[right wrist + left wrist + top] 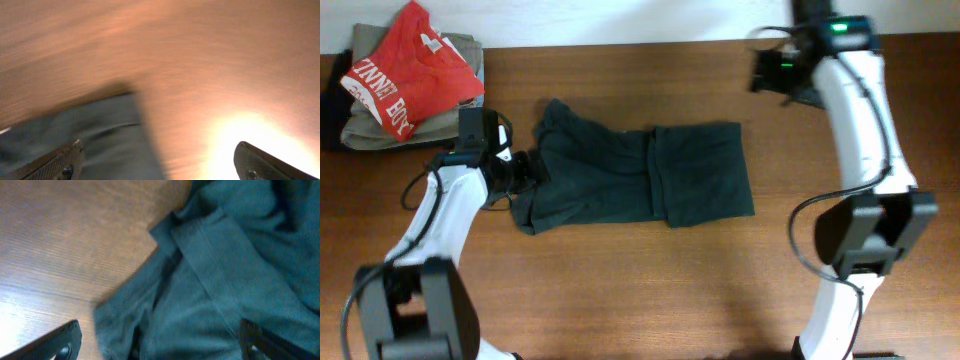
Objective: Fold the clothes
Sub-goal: 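Lift the strip's left end with the left gripper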
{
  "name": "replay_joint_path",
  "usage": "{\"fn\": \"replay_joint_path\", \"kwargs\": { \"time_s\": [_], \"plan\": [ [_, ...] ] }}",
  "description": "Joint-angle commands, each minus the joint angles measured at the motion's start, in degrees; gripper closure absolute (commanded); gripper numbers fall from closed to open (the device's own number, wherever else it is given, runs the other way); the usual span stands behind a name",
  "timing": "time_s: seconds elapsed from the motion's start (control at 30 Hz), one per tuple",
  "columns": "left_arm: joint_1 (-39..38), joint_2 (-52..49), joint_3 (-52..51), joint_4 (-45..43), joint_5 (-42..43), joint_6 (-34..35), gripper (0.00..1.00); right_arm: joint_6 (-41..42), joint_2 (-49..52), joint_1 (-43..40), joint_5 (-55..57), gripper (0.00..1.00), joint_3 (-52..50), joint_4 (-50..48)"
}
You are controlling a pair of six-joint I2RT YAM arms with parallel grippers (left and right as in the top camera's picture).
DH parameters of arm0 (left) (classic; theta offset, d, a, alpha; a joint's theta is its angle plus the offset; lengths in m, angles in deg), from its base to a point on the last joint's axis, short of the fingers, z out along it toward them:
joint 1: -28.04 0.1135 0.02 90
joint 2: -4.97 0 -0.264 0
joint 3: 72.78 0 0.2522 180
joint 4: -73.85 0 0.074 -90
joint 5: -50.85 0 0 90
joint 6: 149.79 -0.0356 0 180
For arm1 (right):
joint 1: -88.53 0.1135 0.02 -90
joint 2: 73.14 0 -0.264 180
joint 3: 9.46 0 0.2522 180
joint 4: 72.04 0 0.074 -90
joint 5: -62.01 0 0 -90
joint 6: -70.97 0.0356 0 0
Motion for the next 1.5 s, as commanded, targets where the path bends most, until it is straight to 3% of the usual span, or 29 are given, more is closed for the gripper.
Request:
{"fn": "replay_joint_path", "kwargs": {
  "time_s": [0.0,0.1,0.27,0.63,0.9,1.0,1.1,1.33,1.37,1.4,1.43,1.47],
  "plan": [
    [3.56,-5.9,1.22,-4.57,9.92,-6.6,0.01,-0.42,-0.61,-6.91,4.52,0.01,0.11,2.45],
    [6.01,-9.79,4.7,-4.66,18.8,-11.54,0.01,-0.39,-0.61,-11.8,4.5,0.01,0.11,3.41],
    [7.13,-14.23,11.5,0.04,24.63,-19.41,0.01,-0.39,-0.61,-17.53,4.5,0.01,0.11,3.89],
    [7.19,-21.51,17.77,1.14,24.44,-21.46,0.01,-0.39,-0.61,-20.13,4.52,0.01,0.11,3.82],
    [7.1,-27.69,21.97,7.23,25.0,-23.82,0.01,-0.39,-0.61,-20.09,4.52,0.01,0.11,3.82],
    [6.34,-28.41,21.97,13.27,27.28,-28.83,0.01,-0.42,-0.61,-20.04,4.52,0.01,0.11,3.82],
    [4.96,-29.16,21.97,16.94,27.21,-29.29,0.01,-0.39,-0.61,-20.04,4.52,0.01,0.11,3.85],
    [0.81,-31.95,21.97,12.68,27.1,-26.71,0.02,-0.42,-0.61,-20.04,4.52,0.01,0.11,3.82],
    [0.59,-31.95,21.97,11.91,27.12,-26.69,0.06,-0.39,-0.61,-20.04,4.52,0.01,0.11,3.82],
    [0.44,-31.95,21.97,11.61,27.28,-26.69,0.16,-0.39,-0.61,-20.04,4.52,0.01,0.11,3.85],
    [0.31,-31.95,21.97,11.43,27.26,-26.71,0.41,-0.42,-0.61,-20.04,4.52,0.01,0.11,3.82],
    [0.33,-31.95,21.97,11.28,27.26,-26.69,0.59,-0.39,-0.61,-20.04,4.52,0.01,0.11,3.82]
  ]
}}
